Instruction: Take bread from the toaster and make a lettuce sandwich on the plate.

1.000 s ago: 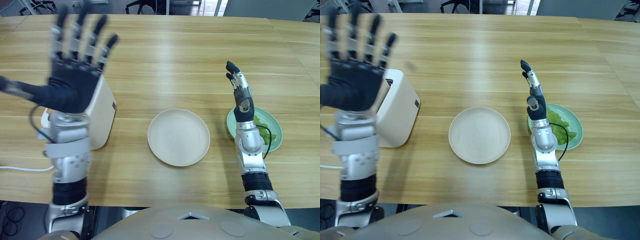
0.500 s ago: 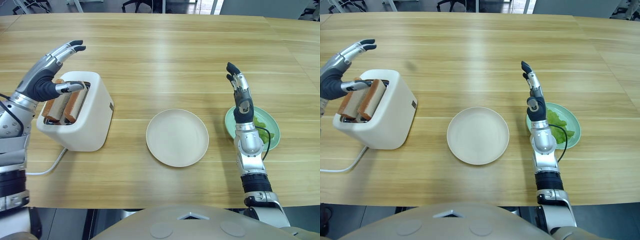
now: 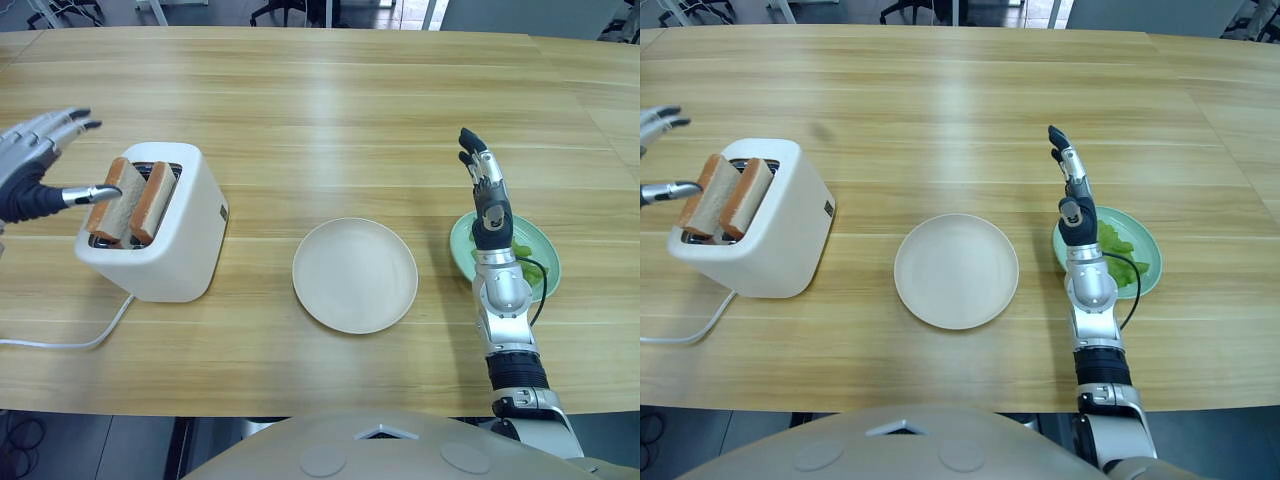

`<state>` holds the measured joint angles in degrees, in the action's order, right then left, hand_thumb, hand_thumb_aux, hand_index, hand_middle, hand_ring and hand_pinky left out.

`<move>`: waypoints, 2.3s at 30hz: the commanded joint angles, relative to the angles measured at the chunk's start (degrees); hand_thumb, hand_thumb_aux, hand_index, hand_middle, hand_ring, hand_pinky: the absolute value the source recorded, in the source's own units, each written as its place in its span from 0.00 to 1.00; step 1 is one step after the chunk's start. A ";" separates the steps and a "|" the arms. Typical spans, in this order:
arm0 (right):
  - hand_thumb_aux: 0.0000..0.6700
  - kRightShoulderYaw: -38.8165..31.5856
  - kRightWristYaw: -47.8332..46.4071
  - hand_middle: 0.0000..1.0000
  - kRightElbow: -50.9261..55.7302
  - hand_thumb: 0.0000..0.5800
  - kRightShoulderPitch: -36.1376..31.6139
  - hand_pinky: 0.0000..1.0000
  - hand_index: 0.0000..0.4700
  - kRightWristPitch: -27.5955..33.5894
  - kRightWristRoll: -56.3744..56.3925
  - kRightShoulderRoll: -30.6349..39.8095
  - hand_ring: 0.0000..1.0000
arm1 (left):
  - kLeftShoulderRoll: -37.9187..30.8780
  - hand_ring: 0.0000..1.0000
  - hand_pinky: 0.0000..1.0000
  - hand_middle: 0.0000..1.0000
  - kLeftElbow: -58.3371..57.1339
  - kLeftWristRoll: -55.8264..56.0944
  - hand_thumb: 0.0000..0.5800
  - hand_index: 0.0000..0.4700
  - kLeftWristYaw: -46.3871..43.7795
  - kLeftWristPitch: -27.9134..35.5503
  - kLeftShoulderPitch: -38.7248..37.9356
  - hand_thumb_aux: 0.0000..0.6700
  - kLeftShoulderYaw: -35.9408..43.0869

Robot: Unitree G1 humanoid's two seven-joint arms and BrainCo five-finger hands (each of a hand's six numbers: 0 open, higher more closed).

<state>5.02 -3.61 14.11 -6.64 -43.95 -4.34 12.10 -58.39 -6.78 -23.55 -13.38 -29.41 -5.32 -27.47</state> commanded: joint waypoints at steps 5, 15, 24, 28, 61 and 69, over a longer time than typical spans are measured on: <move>0.00 -0.05 -0.63 0.00 -3.63 0.00 0.95 0.00 0.00 1.81 -0.13 0.99 0.00 | 0.11 0.00 0.00 0.00 -3.79 -1.03 0.00 0.00 -1.11 1.47 -1.81 0.00 4.79; 0.00 -0.26 -1.09 0.00 -4.79 0.00 1.80 0.00 0.00 2.87 0.08 1.13 0.00 | -1.07 0.00 0.00 0.00 -8.73 -0.20 0.00 0.00 -0.56 1.41 -0.87 0.00 6.55; 0.00 -0.51 -1.44 0.00 -4.70 0.00 1.62 0.00 0.00 3.26 0.11 1.11 0.00 | -0.96 0.00 0.00 0.00 -10.32 6.86 0.00 0.00 0.06 -2.79 0.68 0.00 4.73; 0.00 -0.40 -1.69 0.00 -4.78 0.00 1.71 0.00 0.00 3.35 0.29 1.27 0.00 | -1.48 0.00 0.00 0.00 -10.80 7.70 0.00 0.00 0.89 -2.47 0.94 0.00 3.83; 0.00 -0.84 -1.95 0.00 -4.56 0.00 1.73 0.00 0.00 3.23 0.41 1.19 0.00 | -1.78 0.00 0.00 0.00 -13.47 4.76 1.00 0.91 2.54 -4.39 -0.79 0.93 9.91; 0.00 -0.75 -2.00 0.00 -4.46 0.00 1.82 0.00 0.00 3.23 0.57 1.31 0.00 | -0.35 0.00 0.00 0.00 -9.97 8.79 1.00 0.98 2.41 -4.81 -0.47 1.00 8.11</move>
<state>4.31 -5.42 9.82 -5.33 -41.21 -4.09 13.36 -59.20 -19.42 -16.31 -10.18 -33.37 -5.83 -18.70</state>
